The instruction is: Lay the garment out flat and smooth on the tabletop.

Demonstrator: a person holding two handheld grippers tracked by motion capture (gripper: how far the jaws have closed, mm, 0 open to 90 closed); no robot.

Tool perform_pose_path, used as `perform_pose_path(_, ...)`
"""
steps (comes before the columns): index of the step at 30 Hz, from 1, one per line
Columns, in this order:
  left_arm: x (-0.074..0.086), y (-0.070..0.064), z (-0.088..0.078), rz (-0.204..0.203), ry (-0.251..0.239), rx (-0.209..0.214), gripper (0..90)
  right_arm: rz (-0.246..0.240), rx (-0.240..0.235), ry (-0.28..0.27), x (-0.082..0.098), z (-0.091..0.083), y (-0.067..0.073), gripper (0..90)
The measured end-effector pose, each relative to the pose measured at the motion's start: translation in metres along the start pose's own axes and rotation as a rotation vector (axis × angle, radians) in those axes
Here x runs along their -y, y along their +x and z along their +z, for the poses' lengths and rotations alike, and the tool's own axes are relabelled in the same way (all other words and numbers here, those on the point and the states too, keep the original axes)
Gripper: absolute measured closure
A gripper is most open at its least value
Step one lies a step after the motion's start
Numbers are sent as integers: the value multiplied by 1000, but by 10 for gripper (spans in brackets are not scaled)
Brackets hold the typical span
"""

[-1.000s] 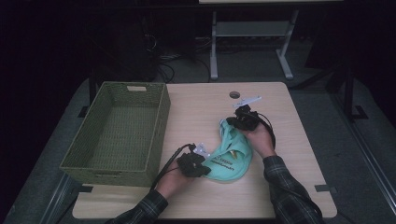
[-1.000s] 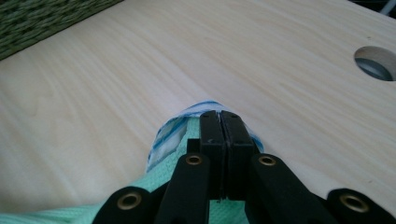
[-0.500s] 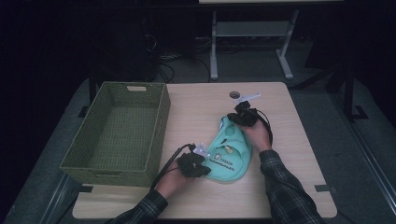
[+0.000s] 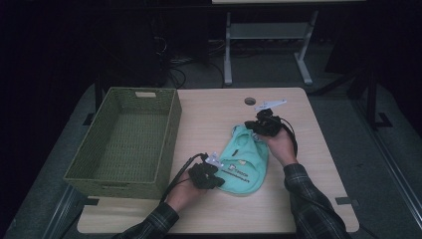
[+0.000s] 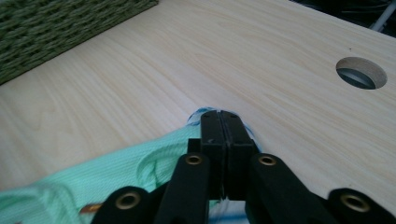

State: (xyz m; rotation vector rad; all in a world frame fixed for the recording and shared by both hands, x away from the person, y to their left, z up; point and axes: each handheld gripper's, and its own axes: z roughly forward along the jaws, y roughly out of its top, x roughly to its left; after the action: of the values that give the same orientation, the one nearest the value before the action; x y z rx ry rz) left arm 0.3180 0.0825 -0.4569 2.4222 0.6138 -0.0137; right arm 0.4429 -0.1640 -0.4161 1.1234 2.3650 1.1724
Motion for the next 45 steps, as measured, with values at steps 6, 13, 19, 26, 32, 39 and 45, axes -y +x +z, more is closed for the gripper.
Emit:
perform_pose_path(6,-2,4,-2,-13,-1,4,895,-12,-30,-7,9,-19,4,896)
perform_pose_path(13,-10,10,-11,-22,-44,-20,895,-18,-36,-2,28,-33,7,897)
perform_pose_path(19,-23,24,-17,-46,-82,-65,895,-10,-48,5,46,-43,10,897)
perform_pose_path(26,-40,47,-13,-70,-108,-109,895,-8,-49,40,66,-50,13,897)
perform_pose_path(32,-50,58,-3,-85,-115,-119,895,5,-52,62,80,-56,18,897)
perform_pose_path(39,-56,70,14,-73,-66,-132,895,9,-70,97,95,-56,24,897)
perform_pose_path(45,-52,74,24,-73,-36,-143,896,4,-69,155,104,-48,28,897)
